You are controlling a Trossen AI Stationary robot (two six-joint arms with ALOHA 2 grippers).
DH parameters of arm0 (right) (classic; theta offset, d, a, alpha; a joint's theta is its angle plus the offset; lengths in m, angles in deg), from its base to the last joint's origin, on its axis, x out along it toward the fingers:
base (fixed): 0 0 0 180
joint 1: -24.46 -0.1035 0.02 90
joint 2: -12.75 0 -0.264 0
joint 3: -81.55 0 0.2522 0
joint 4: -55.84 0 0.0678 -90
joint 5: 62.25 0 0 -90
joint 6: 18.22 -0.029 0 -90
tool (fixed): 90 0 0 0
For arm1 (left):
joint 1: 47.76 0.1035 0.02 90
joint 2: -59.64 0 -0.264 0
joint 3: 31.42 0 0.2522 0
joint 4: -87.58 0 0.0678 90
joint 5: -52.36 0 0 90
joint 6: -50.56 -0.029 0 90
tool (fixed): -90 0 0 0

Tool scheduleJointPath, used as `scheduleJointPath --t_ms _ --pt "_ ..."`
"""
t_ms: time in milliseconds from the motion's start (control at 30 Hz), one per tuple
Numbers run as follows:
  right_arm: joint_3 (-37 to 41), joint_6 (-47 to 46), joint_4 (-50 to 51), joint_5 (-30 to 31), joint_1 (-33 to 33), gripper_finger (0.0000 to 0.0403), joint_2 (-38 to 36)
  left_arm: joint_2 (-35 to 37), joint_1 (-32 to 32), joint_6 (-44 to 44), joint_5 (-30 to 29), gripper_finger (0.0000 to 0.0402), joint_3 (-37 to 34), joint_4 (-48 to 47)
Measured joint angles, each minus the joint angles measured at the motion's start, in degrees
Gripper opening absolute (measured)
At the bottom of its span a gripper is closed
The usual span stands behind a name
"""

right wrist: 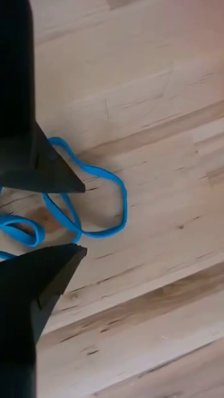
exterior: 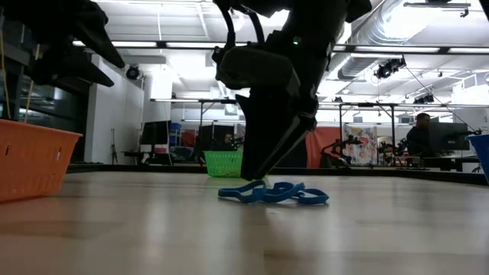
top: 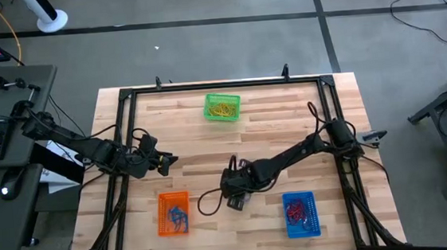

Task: Sort rubber bands into baskets
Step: Put the blue rubber band into the orange bin

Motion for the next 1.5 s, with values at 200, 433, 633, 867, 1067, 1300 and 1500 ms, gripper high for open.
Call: scheduleJointPath --t_ms 200,433,633,867,1067,1300,1500 --pt "0.0 -0.5 0.2 -1.0 0.1 0.0108 0.0 0.0 0.0 0.0 0.0 0.0175 0.0 0.0" --pt "0.0 -2.6 1.3 -3.0 0.1 0.0078 0.0 0.0 0.0 0.0 0.0 0.0175 0.0 0.0" --pt "0.0 -4.0 1.1 -5.3 0.1 0.0013 0.0 0.0 0.0 0.0 -0.2 0.0175 0.0 0.0" --pt "0.0 -6.6 0.5 -7.2 0.3 0.0004 1.6 0.0 0.0 0.0 -1.0 0.0175 0.0 0.0" --pt "-3.5 -5.0 2.1 -4.8 0.2 0.0001 0.2 0.0 0.0 0.0 -1.0 0.0175 0.0 0.0" --pt "-15.7 3.6 4.5 -3.7 0.3 0.0000 -0.7 0.0 0.0 -0.2 -1.0 0.0175 0.0 -0.3" --pt "-21.2 7.9 -3.8 -5.2 1.2 0.0000 -0.4 0.0 0.0 -0.4 -1.0 0.0175 0.0 -0.4"
